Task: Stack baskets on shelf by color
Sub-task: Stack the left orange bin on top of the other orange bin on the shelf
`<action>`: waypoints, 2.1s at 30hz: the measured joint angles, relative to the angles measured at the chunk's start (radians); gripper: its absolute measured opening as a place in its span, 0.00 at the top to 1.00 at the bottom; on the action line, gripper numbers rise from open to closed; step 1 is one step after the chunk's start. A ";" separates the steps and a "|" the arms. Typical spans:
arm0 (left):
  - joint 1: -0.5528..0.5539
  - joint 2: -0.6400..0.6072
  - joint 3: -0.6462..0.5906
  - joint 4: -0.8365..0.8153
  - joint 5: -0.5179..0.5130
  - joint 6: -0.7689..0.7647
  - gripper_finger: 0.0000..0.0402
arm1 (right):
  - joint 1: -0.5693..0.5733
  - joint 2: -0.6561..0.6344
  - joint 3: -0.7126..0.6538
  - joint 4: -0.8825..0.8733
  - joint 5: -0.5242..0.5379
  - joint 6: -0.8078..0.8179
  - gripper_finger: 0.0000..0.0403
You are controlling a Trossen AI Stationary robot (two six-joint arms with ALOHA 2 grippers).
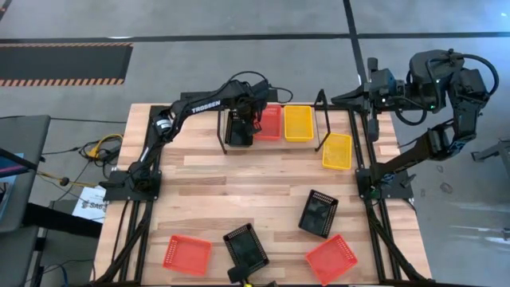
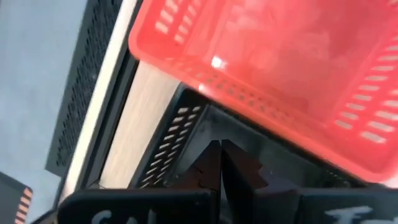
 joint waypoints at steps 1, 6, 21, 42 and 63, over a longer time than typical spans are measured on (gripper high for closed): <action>-0.011 0.000 0.013 0.001 -0.004 0.002 1.00 | 0.000 0.000 0.000 0.000 0.000 0.000 1.00; -0.072 -0.002 0.066 0.046 0.019 0.043 1.00 | 0.000 0.000 0.000 0.001 0.000 -0.008 1.00; -0.114 0.008 0.053 0.072 0.099 0.078 1.00 | 0.000 0.051 0.000 0.003 -0.008 -0.016 1.00; -0.344 -0.285 0.049 -0.384 -0.167 -0.137 1.00 | -0.002 0.004 0.000 -0.053 0.037 -0.110 1.00; -0.780 -0.844 -0.773 -0.139 0.021 -0.909 1.00 | -0.002 -0.010 0.000 -0.090 0.037 -0.166 1.00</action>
